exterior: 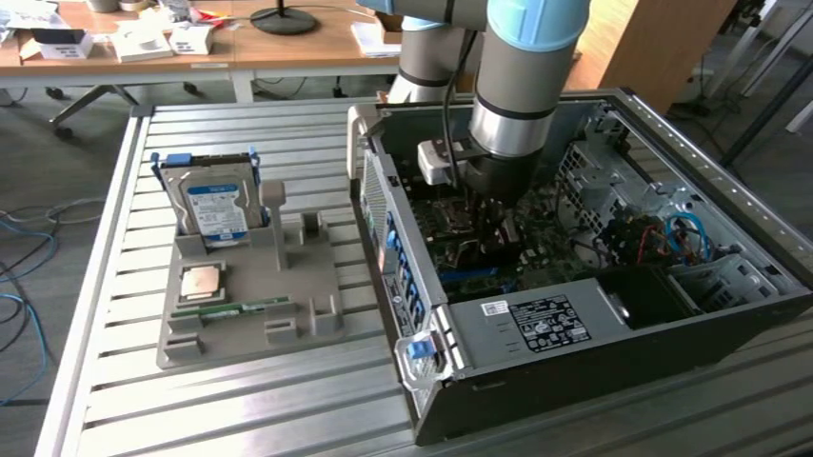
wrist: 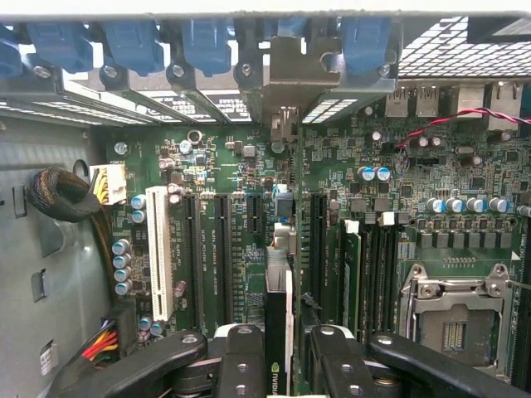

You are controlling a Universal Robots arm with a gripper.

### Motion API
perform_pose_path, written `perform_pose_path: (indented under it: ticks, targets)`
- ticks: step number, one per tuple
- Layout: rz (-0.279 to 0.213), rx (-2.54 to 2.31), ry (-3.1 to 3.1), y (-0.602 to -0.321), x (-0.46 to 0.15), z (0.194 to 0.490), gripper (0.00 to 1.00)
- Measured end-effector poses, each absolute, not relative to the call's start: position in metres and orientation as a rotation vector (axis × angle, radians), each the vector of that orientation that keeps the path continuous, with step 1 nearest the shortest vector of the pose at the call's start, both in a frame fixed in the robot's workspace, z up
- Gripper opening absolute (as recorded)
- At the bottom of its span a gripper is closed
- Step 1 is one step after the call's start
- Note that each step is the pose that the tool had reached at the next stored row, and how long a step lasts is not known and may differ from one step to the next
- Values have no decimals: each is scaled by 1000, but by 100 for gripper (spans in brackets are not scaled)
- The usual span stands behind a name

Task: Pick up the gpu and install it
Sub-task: 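Insert the gpu into the slot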

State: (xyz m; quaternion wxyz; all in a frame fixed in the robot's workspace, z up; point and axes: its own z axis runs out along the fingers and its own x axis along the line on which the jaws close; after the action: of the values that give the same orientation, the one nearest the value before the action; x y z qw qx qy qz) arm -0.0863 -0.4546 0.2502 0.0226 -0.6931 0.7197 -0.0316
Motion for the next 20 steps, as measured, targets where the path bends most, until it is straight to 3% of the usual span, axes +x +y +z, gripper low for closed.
perform_pose_path:
  ticks: [20]
  targets:
    - [-99, -2150, 2225, -454, -88, 249, 26]
